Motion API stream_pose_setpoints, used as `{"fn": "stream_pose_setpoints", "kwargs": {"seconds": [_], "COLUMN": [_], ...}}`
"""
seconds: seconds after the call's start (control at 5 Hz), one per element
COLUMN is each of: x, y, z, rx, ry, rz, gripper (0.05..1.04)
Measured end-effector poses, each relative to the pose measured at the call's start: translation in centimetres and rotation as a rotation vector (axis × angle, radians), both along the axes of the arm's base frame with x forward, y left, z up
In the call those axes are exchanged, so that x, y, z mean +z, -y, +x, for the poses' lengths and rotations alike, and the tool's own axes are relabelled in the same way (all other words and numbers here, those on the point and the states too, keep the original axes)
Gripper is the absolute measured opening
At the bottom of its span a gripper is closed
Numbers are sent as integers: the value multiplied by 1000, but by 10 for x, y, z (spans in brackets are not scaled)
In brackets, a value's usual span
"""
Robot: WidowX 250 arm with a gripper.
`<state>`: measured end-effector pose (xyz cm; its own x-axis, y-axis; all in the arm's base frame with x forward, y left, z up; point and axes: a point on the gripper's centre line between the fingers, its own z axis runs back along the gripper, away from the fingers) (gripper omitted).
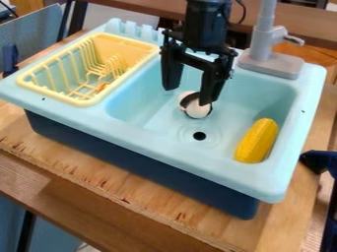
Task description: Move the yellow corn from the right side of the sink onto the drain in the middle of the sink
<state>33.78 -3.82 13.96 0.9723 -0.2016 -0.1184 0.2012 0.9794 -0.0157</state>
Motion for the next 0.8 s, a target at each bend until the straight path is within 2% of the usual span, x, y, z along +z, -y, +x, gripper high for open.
{"fn": "stream_pose_setpoints", "kwargs": {"seconds": [0.2, 0.4, 0.8], "x": [-11, -17, -14], "y": [0, 9, 29], "z": [0, 1, -4], "rx": [0, -20, -14], "ry": [-34, -47, -11], "rz": [2, -52, -109], "gripper": [999, 999, 999]}}
